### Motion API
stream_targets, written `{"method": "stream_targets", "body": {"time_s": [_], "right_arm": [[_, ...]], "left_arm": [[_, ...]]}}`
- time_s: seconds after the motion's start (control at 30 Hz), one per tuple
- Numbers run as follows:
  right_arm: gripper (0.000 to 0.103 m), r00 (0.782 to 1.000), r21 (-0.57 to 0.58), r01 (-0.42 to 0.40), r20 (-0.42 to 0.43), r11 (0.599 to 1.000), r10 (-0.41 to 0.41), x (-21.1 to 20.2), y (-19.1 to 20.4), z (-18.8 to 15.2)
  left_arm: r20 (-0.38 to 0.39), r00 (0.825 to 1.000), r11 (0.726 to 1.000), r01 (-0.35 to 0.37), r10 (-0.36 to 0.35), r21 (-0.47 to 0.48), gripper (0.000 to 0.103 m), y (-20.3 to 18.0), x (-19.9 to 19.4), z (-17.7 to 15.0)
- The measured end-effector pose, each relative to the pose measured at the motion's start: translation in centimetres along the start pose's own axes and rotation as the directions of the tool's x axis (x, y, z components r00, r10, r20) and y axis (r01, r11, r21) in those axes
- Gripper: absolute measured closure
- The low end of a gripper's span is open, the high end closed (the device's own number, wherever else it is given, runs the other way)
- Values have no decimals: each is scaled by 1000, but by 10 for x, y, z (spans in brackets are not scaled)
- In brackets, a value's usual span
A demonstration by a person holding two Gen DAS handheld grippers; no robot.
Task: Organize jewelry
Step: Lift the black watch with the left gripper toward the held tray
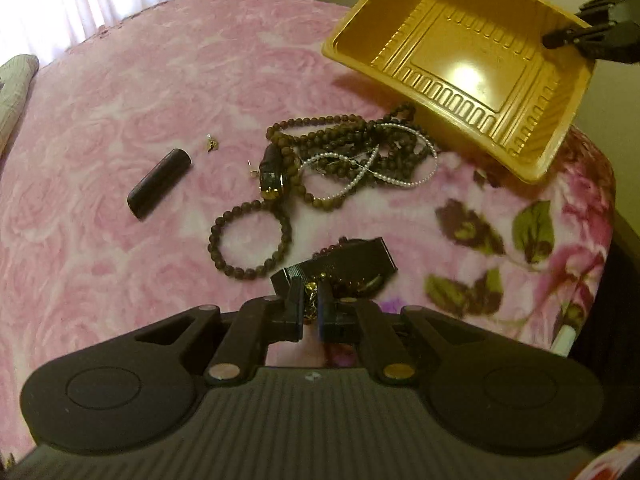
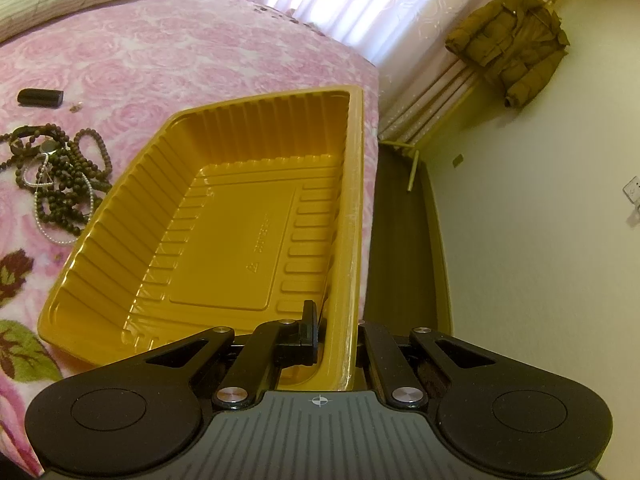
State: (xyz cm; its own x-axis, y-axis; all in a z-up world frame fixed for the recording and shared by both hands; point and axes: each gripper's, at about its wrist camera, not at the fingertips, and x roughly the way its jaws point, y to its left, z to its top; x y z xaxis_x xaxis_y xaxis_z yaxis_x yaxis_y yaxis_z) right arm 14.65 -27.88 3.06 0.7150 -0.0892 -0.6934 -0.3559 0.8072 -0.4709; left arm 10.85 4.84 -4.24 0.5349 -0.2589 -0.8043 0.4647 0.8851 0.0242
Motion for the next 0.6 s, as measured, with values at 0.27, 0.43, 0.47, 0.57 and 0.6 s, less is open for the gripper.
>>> {"method": "stream_targets", "body": {"time_s": [0.27, 0.43, 0.47, 0.57, 0.6], "right_arm": [[99, 1000, 5, 0, -1, 1000, 0, 1, 0, 0], [99, 1000, 7, 0, -6, 1000, 0, 1, -1, -1], [99, 1000, 7, 0, -6, 1000, 0, 1, -1, -1], [99, 1000, 7, 0, -6, 1000, 0, 1, -1, -1], [99, 1000, 8, 0, -6, 1000, 0, 1, -1, -1]], "left_arm": [[2, 997, 997, 72, -72, -3, 97, 3, -14, -11], [20, 996, 996, 85, -86, 16, 88, 1, -18, -14], [28, 997, 997, 74, -74, 13, 85, 1, -17, -14], [78, 997, 1000, -12, 10, 16, 85, 3, -16, -12], [83, 996, 998, -44, 40, 43, 85, 1, -14, -10]]}}
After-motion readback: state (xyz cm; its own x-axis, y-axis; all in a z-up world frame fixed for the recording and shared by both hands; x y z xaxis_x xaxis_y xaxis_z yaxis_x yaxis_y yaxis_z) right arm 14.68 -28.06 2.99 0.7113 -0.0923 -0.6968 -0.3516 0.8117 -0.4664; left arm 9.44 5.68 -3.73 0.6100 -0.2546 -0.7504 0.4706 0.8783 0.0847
